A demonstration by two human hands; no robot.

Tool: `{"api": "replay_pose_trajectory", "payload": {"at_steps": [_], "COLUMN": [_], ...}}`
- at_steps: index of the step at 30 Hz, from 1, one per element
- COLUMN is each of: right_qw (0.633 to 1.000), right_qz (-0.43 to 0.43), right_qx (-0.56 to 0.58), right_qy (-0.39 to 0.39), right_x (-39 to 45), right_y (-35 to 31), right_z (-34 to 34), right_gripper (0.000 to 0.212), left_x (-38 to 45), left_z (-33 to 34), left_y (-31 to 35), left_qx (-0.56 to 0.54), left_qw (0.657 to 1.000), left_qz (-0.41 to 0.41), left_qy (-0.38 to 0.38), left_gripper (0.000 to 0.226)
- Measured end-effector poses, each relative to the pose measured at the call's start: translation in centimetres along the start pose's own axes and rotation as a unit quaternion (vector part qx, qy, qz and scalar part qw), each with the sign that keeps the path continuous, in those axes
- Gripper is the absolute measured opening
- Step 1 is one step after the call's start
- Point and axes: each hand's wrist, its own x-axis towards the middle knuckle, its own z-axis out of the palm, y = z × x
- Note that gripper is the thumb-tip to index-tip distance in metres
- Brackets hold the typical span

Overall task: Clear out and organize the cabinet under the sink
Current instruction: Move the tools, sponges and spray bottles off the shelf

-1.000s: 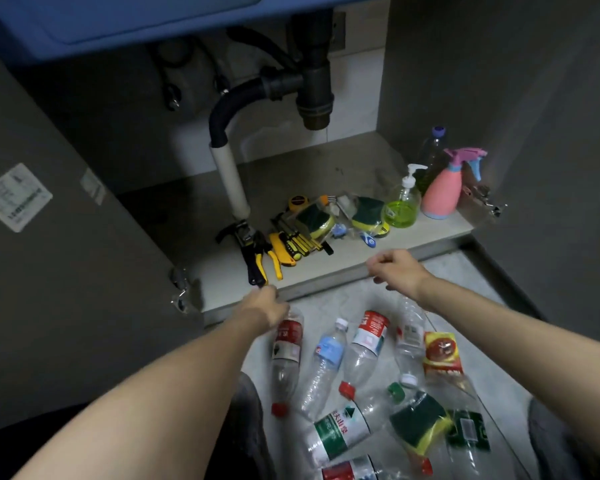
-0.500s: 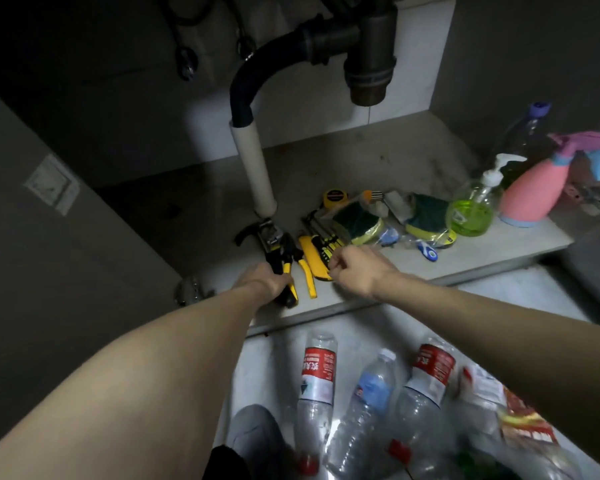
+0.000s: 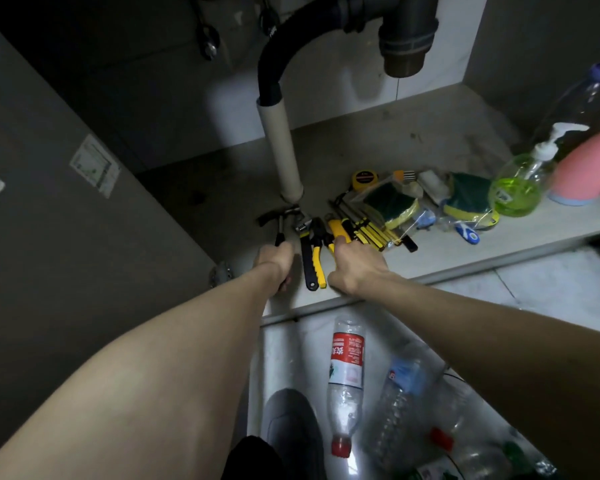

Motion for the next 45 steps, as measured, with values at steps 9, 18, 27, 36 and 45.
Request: {"api": "replay_pose_trajectory", "payload": {"at_steps": [9,18,27,36,45], "right_qw": [0.995,0.998,0.796,0.757,0.816], "right_qz": [-0.019,0.031,0.147,0.162,0.323], "right_qx": [-0.081,-0.024,0.507,0.572,0.441], "right_qy": [0.049,-0.046,-0.296,-0.271,-0.187], "right_x": [1.1,2.3,-1.2,-13.2,-23.5], "right_y": [-1.3,-2.5,-1.0,16.6,31.0], "right_z": [1.3,-0.4,-6.4,-7.8,-4.6], "right_gripper": [0.049,0.043,0.029,0.015,0.022], "left_x": [2.7,2.5,-0.9,-7.0,-11.7], "left_z": [0.0,0.3,-1.0,0.9,12.8], "left_y": [-2.7,-3.0,1.3,5.5,-0.1], "left_qx": [0.036,-0.012,-0.010,0.143,0.352], "left_qw": [0.999,0.999,0.982,0.926,0.846], "left_qz": [-0.028,-0.003,0.113,0.340,0.376], "left_qy": [-0.022,0.031,0.154,0.073,-0.136], "left_gripper": [0.038,0.036,0.041,0.026,0.022]}}
